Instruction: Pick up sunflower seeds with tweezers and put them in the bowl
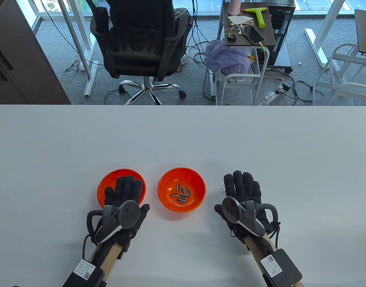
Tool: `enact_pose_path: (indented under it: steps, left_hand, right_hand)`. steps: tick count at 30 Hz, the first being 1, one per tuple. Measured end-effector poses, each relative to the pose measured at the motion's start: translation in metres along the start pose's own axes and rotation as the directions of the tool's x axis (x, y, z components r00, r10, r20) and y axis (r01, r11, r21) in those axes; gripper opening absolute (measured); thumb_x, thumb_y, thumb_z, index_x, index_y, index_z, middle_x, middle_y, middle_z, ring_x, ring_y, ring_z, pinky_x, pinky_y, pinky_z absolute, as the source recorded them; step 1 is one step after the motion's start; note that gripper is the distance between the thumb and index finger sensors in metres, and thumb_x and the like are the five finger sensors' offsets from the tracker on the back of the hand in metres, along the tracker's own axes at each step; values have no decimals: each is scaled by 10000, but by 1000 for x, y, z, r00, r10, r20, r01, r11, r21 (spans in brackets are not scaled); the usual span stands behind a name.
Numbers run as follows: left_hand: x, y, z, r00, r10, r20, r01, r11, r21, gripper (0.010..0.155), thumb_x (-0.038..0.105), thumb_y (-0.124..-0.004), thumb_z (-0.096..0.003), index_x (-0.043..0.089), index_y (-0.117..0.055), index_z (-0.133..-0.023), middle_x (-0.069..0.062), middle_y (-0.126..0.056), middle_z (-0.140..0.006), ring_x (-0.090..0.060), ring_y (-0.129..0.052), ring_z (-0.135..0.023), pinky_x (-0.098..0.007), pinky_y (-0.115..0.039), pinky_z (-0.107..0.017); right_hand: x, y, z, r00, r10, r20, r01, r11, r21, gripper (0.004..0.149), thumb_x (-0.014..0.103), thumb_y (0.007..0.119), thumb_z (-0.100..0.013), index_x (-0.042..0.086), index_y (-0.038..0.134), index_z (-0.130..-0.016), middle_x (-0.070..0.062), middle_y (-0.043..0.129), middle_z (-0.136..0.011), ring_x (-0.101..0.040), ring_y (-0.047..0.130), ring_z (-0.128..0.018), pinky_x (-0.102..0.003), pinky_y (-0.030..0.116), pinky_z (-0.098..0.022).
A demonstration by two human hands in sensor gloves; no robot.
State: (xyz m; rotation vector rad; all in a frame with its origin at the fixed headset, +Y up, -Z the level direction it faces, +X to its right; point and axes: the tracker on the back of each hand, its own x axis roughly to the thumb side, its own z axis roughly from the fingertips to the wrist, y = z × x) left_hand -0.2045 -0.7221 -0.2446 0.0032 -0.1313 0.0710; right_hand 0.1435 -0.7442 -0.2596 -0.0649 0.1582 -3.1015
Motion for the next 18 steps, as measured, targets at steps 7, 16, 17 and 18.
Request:
enact_pose_path:
  steps: [7,16,17,18]
  left_hand:
    - [2,-1,0,1000,-9,6,10,1000,-5,740,590,-628,-468,326,-347,-1099,25,-314,-1222,-261,-318,-1182,-570,-278,-808]
    - [4,-1,-1,1000,-19,10,19,1000,-9,743,591,-627,-468,325,-343,-1100,27,-309,-1222,-258,-317,-1183,-570,-276,-808]
    - [4,-1,-1,1000,-20,11,20,1000,-10,742,590,-629,-467,324,-346,-1100,25,-311,-1222,-259,-318,-1182,-571,-276,-807]
    - [4,-1,-1,1000,-20,11,21,1000,-10,741,590,-628,-467,325,-345,-1100,29,-311,-1222,-258,-316,-1182,-570,-276,-808]
  right_hand:
    - [-3,2,0,1000,12,-12,-12,1000,23,977,710,706,-295,337,239,-1068,5,251,-1173,-358,332,-1110,-532,363,-806]
    - [-3,1,2,1000,18,-13,-17,999,33,976,710,705,-295,337,240,-1068,4,255,-1173,-359,332,-1109,-531,362,-807]
    - [-3,1,2,1000,21,-14,-20,999,37,976,710,705,-295,336,240,-1068,4,254,-1173,-358,331,-1110,-531,362,-807]
    - [-3,1,2,1000,21,-13,-21,999,39,975,709,705,-296,336,241,-1068,4,255,-1173,-360,333,-1109,-531,363,-807]
